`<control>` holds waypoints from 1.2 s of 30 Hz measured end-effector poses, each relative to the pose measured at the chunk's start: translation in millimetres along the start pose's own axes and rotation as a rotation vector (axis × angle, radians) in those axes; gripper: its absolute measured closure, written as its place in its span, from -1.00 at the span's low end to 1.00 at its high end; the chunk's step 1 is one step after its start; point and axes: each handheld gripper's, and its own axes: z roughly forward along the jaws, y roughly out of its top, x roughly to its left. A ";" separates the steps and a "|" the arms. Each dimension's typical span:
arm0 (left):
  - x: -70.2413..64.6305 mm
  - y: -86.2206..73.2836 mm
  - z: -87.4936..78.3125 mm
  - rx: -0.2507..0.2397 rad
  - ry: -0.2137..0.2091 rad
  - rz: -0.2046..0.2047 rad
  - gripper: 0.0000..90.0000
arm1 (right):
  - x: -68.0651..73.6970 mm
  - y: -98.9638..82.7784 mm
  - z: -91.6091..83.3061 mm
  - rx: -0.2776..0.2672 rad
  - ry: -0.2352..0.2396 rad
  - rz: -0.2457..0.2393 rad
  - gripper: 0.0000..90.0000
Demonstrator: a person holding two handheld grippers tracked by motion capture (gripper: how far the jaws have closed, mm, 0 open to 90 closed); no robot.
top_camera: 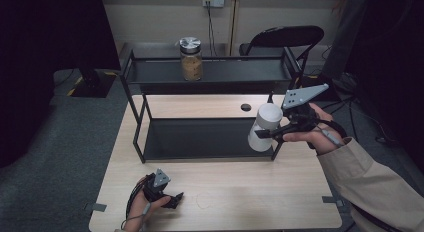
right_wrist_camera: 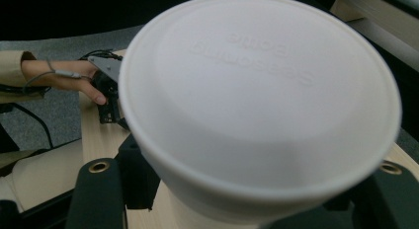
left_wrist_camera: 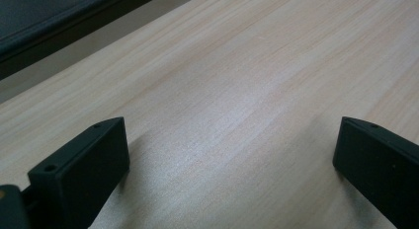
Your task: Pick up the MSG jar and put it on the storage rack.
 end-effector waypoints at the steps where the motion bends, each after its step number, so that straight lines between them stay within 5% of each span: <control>1: 0.0 0.0 0.0 0.000 0.000 0.000 -1.00 | -0.9 3.1 -0.1 0.001 0.003 0.002 -0.24; 10: 0.0 0.1 0.0 0.001 0.000 0.000 -1.00 | -7.2 26.7 -2.7 0.004 0.003 0.016 -0.24; 36: -0.2 0.0 0.0 0.000 0.001 0.000 -1.00 | -25.7 122.3 -1.8 0.024 -0.102 0.046 -0.24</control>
